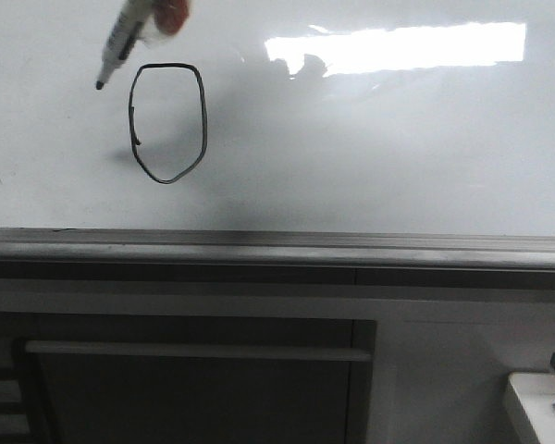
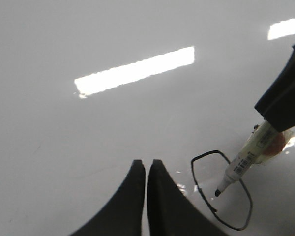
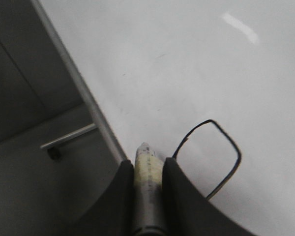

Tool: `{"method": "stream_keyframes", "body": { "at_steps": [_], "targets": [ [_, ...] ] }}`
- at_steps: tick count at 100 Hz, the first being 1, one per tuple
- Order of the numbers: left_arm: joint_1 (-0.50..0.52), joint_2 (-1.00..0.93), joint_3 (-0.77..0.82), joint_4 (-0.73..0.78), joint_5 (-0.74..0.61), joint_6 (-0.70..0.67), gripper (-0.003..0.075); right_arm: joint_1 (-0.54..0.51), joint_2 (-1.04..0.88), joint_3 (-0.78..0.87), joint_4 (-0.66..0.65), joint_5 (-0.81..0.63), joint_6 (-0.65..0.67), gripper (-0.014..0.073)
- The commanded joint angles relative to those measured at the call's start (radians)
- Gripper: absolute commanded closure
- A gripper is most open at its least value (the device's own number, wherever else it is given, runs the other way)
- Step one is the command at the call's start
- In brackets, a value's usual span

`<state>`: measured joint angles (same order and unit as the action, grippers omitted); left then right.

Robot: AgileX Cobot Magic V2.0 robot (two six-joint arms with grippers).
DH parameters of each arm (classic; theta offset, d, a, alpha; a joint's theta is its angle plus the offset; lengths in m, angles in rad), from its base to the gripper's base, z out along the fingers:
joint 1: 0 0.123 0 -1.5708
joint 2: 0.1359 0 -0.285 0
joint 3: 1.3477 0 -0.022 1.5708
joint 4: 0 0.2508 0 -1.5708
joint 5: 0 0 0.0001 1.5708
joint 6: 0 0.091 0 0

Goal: Write number 0 on whiteboard

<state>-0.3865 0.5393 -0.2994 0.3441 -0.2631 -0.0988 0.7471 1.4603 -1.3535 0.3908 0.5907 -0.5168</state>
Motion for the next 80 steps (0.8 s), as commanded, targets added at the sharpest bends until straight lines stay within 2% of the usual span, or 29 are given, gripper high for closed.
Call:
{"method": "stream_keyframes", "body": {
  "at_steps": [1, 10, 22, 27, 36, 48, 60, 64, 80],
  "targets": [
    [-0.066, 0.011, -0.03, 0.118, -0.094, -0.01, 0.0722, 0.003, -0.057, -0.036, 0.0, 0.044, -0.015, 0.0639],
    [-0.147, 0.037, -0.03, 0.194, -0.094, -0.01, 0.062, 0.003, -0.057, -0.036, -0.011, 0.122, -0.015, 0.0639],
    [-0.262, 0.124, -0.03, 0.188, -0.088, -0.01, 0.0351, 0.004, -0.062, -0.036, -0.012, 0.166, -0.015, 0.0639],
    [-0.293, 0.174, -0.03, 0.188, -0.088, -0.01, 0.0299, 0.008, -0.066, -0.036, -0.012, 0.172, -0.015, 0.0639],
    [-0.315, 0.279, -0.031, 0.188, -0.12, -0.01, 0.0302, 0.008, -0.081, -0.036, -0.012, 0.175, -0.015, 0.0639],
    [-0.313, 0.414, -0.033, 0.18, -0.255, -0.01, 0.0335, 0.01, -0.098, -0.036, -0.01, 0.183, -0.015, 0.0639],
    [-0.313, 0.519, -0.042, 0.035, -0.394, -0.002, 0.0356, 0.022, -0.107, -0.036, -0.01, 0.207, -0.015, 0.0639],
    [-0.313, 0.545, -0.051, -0.002, -0.411, 0.015, 0.0356, 0.026, -0.107, -0.036, -0.01, 0.217, -0.015, 0.0639],
    [-0.313, 0.593, -0.072, 0.007, -0.445, 0.02, 0.0356, 0.03, -0.107, -0.036, -0.01, 0.224, -0.015, 0.0639]
  ]
}}
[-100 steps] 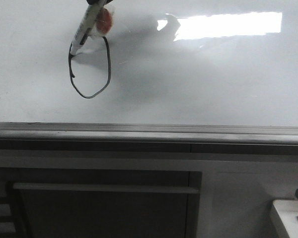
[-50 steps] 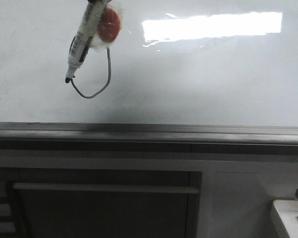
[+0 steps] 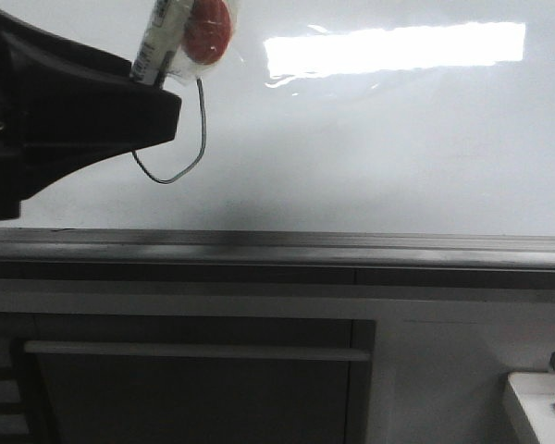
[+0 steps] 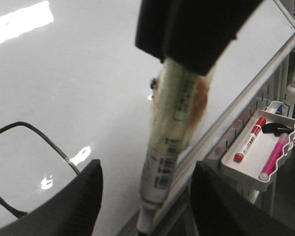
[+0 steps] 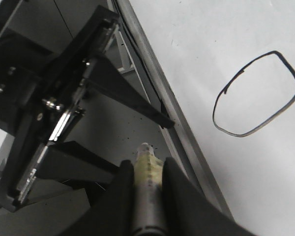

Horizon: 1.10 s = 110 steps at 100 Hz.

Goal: Write number 0 on whiteboard

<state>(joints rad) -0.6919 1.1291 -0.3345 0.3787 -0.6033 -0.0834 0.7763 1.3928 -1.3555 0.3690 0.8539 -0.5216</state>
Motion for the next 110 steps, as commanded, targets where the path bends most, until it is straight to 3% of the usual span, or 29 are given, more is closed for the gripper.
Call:
{"method": "stream_keyframes", "body": {
  "at_steps": [1, 9, 14, 28, 54, 61, 74, 80, 86, 103, 110],
  "targets": [
    [-0.007, 0.004, -0.037, -0.027, -0.104, 0.005, 0.0357, 0.001, -0.04, -0.034, 0.012, -0.039, -0.011, 0.0639],
    [-0.007, 0.006, -0.037, -0.027, -0.095, 0.005, 0.0363, 0.001, -0.04, -0.034, 0.012, -0.039, -0.011, 0.0639],
    [-0.007, 0.006, -0.037, -0.024, -0.091, 0.005, 0.0412, 0.001, -0.04, -0.034, 0.012, -0.039, -0.011, 0.0639],
    [-0.007, 0.006, -0.037, 0.026, -0.089, 0.005, 0.0744, 0.001, -0.04, -0.034, 0.012, -0.042, -0.011, 0.0639],
    [-0.007, 0.006, -0.037, 0.042, -0.1, 0.005, 0.0741, 0.001, -0.04, -0.034, 0.014, -0.048, -0.006, 0.062],
    [-0.007, 0.006, -0.037, 0.042, -0.103, 0.005, 0.0741, 0.001, -0.04, -0.034, 0.014, -0.042, -0.006, 0.0508],
    [-0.007, 0.006, -0.037, 0.027, -0.103, 0.003, 0.0741, -0.009, -0.04, -0.034, -0.043, -0.091, -0.004, 0.0119],
    [-0.007, 0.006, -0.037, -0.027, -0.093, 0.003, 0.0741, -0.024, -0.04, -0.034, -0.064, -0.137, 0.018, 0.0022],
    [-0.007, 0.006, -0.037, -0.138, -0.073, 0.003, 0.0741, -0.047, -0.04, -0.034, -0.068, -0.183, 0.022, 0.0011],
    [-0.007, 0.006, -0.037, -0.641, -0.025, 0.006, 0.0741, -0.118, -0.04, -0.036, -0.068, -0.197, 0.047, 0.0069],
    [0.009, 0.013, -0.037, -0.704, -0.001, 0.006, 0.0741, -0.133, -0.04, -0.036, -0.068, -0.171, 0.051, 0.0089]
  ]
}}
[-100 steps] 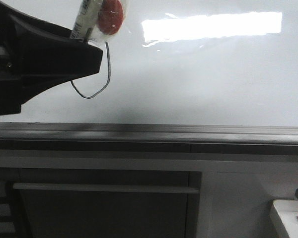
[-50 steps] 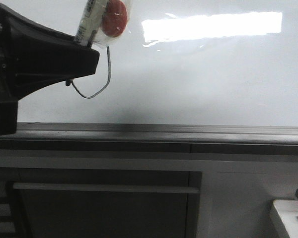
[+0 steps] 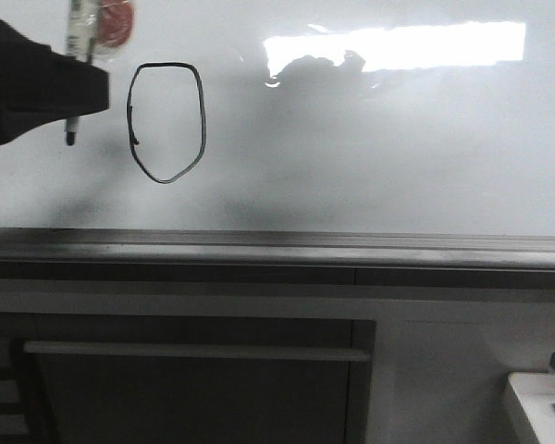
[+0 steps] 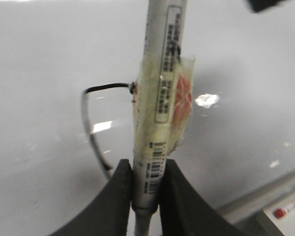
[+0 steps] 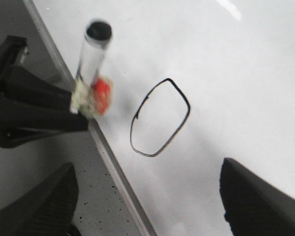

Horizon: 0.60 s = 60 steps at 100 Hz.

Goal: Write number 0 on whiteboard

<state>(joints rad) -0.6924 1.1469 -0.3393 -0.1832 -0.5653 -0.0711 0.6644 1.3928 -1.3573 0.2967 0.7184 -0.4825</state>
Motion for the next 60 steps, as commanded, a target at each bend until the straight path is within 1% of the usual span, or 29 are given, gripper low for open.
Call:
{"method": "stream_keyframes", "body": {
  "at_steps": [1, 9, 20, 24, 39, 51, 60],
  "targets": [
    [0.014, -0.003, -0.032, -0.144, -0.034, -0.006, 0.0741, -0.021, -0.04, -0.034, 0.004, -0.031, 0.012, 0.0092],
    [0.04, 0.015, -0.037, -0.158, -0.002, -0.006, 0.0741, -0.027, -0.04, -0.034, 0.004, -0.011, 0.012, 0.0104],
    [0.09, 0.046, -0.086, -0.215, 0.172, -0.006, 0.0741, -0.027, -0.04, -0.034, 0.004, 0.008, 0.012, 0.0107],
    [0.101, 0.054, -0.098, -0.215, 0.193, -0.006, 0.0741, -0.027, -0.04, -0.034, 0.004, 0.013, 0.012, 0.0107],
    [0.136, 0.058, -0.117, -0.215, 0.193, -0.006, 0.0741, -0.027, -0.04, -0.034, 0.004, 0.031, 0.012, 0.0107],
    [0.181, 0.059, -0.117, -0.213, 0.232, 0.008, 0.0741, -0.027, -0.04, -0.034, 0.004, 0.037, 0.012, 0.0107],
    [0.21, 0.069, -0.117, -0.199, 0.236, 0.02, 0.0741, -0.027, -0.04, -0.034, 0.004, 0.037, 0.012, 0.0107]
  ]
}}
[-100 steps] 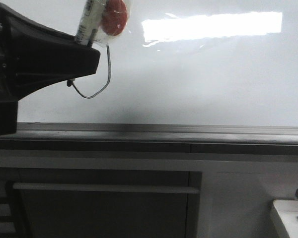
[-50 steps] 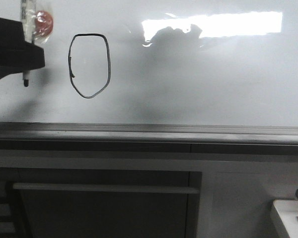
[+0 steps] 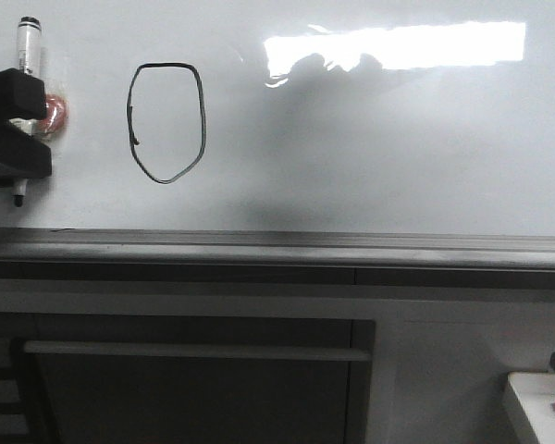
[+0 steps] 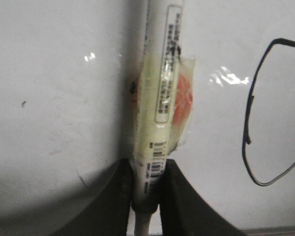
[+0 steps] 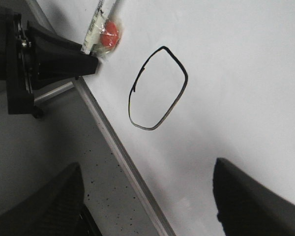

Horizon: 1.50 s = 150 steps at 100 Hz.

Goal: Write number 0 on whiteboard

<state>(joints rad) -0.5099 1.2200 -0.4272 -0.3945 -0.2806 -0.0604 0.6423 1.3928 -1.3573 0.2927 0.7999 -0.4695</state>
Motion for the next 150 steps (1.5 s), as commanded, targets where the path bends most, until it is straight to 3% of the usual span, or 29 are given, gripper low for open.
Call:
{"method": "stream_keyframes", "body": {
  "at_steps": [1, 37, 47, 59, 69, 103, 110, 117, 130, 134, 150],
  "targets": [
    [0.03, -0.002, -0.029, 0.019, -0.048, 0.009, 0.0741, -0.005, -0.04, -0.034, 0.008, -0.045, -0.001, 0.0107],
    [0.053, 0.015, -0.029, 0.065, -0.051, 0.009, 0.0729, -0.005, -0.04, -0.034, 0.008, -0.039, -0.001, 0.0107],
    [0.053, 0.015, -0.029, 0.065, -0.048, 0.009, 0.0625, -0.005, -0.04, -0.034, 0.008, -0.027, -0.001, 0.0107],
    [0.053, 0.015, -0.029, 0.065, -0.048, 0.009, 0.0427, -0.005, -0.04, -0.034, 0.008, -0.021, -0.001, 0.0107],
    [0.053, 0.012, -0.029, 0.065, -0.048, 0.009, 0.0367, -0.005, -0.04, -0.034, 0.008, -0.023, -0.001, 0.0107],
    [0.053, -0.132, -0.029, 0.124, -0.011, 0.009, 0.0367, -0.007, -0.06, -0.032, -0.022, -0.019, -0.001, 0.0113],
    [0.053, -0.187, -0.029, 0.156, 0.034, 0.009, 0.0372, -0.007, -0.079, -0.032, -0.039, -0.015, -0.001, 0.0189],
    [0.053, -0.249, -0.029, 0.185, 0.068, 0.009, 0.0418, -0.009, -0.106, -0.028, -0.061, -0.01, 0.012, 0.0335],
    [0.053, -0.379, -0.029, 0.207, 0.087, 0.009, 0.067, -0.009, -0.194, 0.025, -0.073, -0.052, 0.019, 0.0668],
    [0.053, -0.418, -0.029, 0.23, 0.087, 0.009, 0.0741, -0.009, -0.231, 0.053, -0.073, -0.076, 0.021, 0.0657],
    [0.053, -0.595, -0.012, 0.348, 0.087, 0.009, 0.0741, -0.009, -0.411, 0.23, -0.073, -0.216, 0.021, 0.0649]
  ]
}}
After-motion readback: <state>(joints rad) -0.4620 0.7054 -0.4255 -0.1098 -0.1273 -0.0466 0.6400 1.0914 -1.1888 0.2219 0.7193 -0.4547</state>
